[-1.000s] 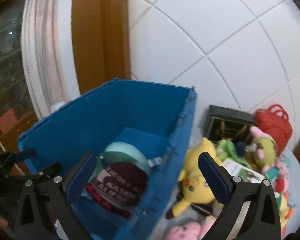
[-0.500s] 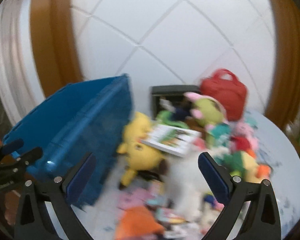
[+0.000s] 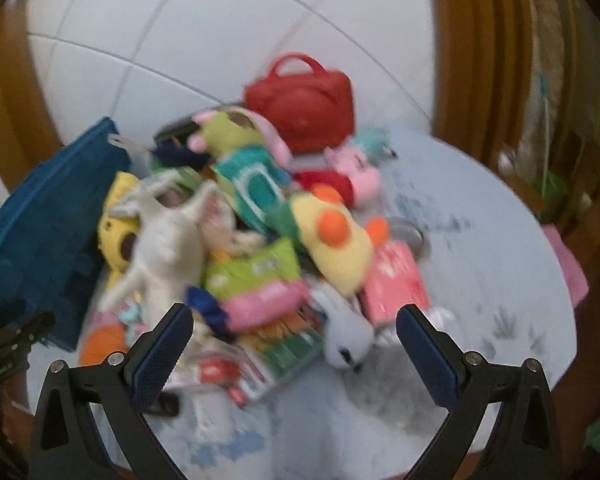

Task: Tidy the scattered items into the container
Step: 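Move both tools back toward the pile on the table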

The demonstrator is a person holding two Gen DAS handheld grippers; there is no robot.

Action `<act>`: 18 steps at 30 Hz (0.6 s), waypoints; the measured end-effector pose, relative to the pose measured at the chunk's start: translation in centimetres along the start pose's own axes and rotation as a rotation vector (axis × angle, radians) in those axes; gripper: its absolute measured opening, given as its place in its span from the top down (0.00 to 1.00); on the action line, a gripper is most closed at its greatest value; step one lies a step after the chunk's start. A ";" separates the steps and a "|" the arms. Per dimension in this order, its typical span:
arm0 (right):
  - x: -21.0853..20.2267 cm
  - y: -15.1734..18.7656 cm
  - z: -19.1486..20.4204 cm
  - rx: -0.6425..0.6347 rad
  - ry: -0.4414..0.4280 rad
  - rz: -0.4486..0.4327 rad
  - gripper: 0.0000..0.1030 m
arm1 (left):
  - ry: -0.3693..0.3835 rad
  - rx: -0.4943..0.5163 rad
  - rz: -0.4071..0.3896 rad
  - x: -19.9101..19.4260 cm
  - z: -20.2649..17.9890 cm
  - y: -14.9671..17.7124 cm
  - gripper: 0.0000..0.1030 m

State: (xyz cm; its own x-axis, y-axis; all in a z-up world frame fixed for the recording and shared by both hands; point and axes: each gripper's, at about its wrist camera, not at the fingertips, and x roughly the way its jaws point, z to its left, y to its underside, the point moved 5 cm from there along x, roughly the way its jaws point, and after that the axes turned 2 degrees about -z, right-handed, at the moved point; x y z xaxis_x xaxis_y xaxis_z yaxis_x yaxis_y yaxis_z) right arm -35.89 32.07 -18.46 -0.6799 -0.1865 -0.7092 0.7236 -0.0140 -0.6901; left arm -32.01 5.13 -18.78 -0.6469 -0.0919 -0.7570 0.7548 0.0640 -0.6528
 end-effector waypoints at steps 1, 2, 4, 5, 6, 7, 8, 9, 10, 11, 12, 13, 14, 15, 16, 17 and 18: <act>0.7 0.8 -0.4 0.000 0.000 0.027 0.00 | -0.011 -0.004 0.019 0.6 0.0 0.6 0.15; 1.1 1.7 -0.6 -0.005 0.003 0.048 0.00 | -0.022 -0.005 0.039 1.1 0.3 1.2 0.15; 1.9 3.1 -0.7 -0.003 -0.001 0.072 0.00 | -0.046 -0.002 0.072 2.0 1.2 2.6 0.15; 2.3 3.9 -0.7 0.006 -0.008 0.086 0.00 | -0.056 -0.004 0.088 2.5 1.8 3.2 0.15; 2.7 4.4 -0.4 0.013 -0.011 0.095 0.00 | -0.061 -0.009 0.099 2.8 2.3 4.0 0.15; 3.1 5.1 -0.3 0.021 -0.015 0.109 0.00 | -0.067 -0.018 0.114 3.2 3.1 4.9 0.15; 3.6 5.8 0.0 0.026 -0.017 0.124 0.00 | -0.074 -0.031 0.134 3.5 4.0 5.8 0.15; 4.2 6.5 0.3 0.025 -0.015 0.143 0.00 | -0.076 -0.040 0.147 3.8 4.6 6.6 0.15; 4.6 7.0 0.6 0.021 -0.015 0.156 0.00 | -0.074 -0.046 0.157 4.0 5.2 7.4 0.15; 5.2 7.6 1.0 0.019 -0.019 0.171 0.00 | -0.072 -0.049 0.166 4.4 5.9 8.2 0.15; 5.6 8.2 1.5 0.020 -0.022 0.185 0.00 | -0.072 -0.048 0.175 4.6 6.2 8.8 0.15; 6.1 8.8 2.1 0.016 -0.028 0.198 0.00 | -0.070 -0.046 0.184 4.8 6.6 9.4 0.15; 6.5 9.5 2.7 0.010 -0.038 0.213 0.00 | -0.065 -0.044 0.198 5.1 6.8 10.2 0.15; 6.9 10.2 3.4 -0.002 -0.045 0.229 0.00 | -0.062 -0.042 0.206 5.3 7.0 10.6 0.15; 7.3 11.0 4.3 -0.019 -0.044 0.243 0.00 | -0.061 -0.041 0.214 5.5 7.2 11.0 0.15; 7.6 11.6 5.0 -0.034 -0.038 0.253 0.00 | -0.055 -0.039 0.220 5.6 7.3 11.6 0.15; 7.9 12.2 5.7 -0.046 -0.039 0.261 0.00 | -0.049 -0.036 0.222 5.8 7.4 11.8 0.15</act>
State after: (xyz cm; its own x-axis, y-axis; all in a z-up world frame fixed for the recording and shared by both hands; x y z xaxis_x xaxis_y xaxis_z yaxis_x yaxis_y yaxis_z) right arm -31.73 24.88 -31.66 -0.4649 -0.2161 -0.8586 0.8672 0.0842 -0.4907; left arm -26.02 -2.00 -30.63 -0.4591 -0.1195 -0.8803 0.8729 0.1233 -0.4720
